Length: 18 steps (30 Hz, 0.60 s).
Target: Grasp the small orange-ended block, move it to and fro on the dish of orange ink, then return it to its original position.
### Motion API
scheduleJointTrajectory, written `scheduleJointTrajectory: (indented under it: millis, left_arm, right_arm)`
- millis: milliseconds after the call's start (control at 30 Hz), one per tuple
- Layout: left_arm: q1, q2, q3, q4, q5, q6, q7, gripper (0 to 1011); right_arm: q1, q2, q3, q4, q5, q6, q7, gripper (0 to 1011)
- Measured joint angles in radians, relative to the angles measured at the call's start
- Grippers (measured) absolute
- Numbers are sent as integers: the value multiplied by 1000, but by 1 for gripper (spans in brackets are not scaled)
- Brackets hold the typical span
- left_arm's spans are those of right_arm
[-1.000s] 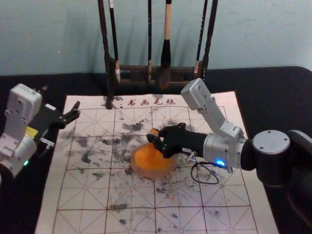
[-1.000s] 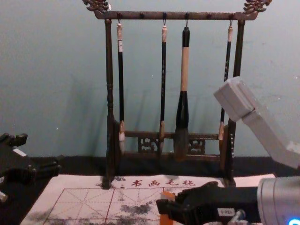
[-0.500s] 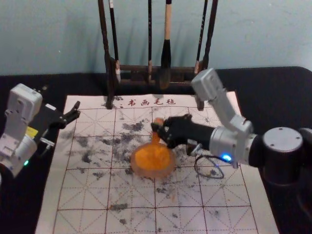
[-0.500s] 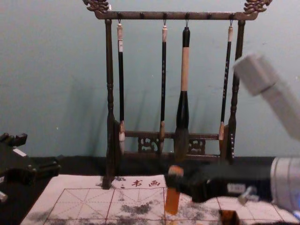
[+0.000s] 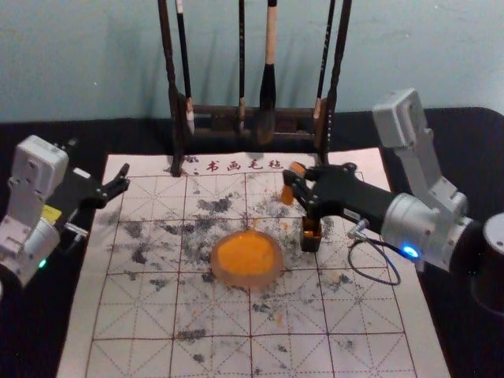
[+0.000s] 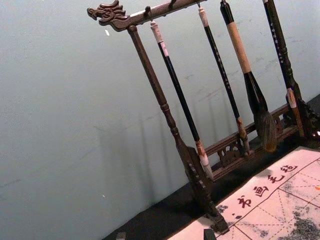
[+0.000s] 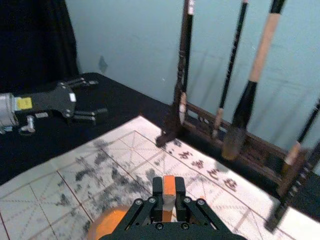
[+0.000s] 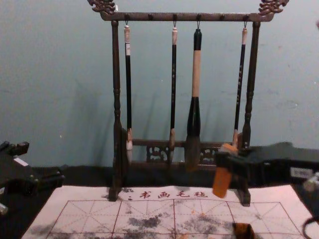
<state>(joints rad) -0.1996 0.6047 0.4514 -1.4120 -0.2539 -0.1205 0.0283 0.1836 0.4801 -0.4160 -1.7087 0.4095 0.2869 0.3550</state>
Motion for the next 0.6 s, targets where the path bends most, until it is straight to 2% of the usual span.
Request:
scheduleJointTrajectory:
  millis: [300,600]
  left_arm:
    - [0,0,0,0,0,0,0,1001]
    - [0,0,0,0,0,0,0,1001]
  right_arm:
    - [-67,22,35,-15,-4,25,-39,108]
    - [-88,13,46,1,-21,45,-54,108]
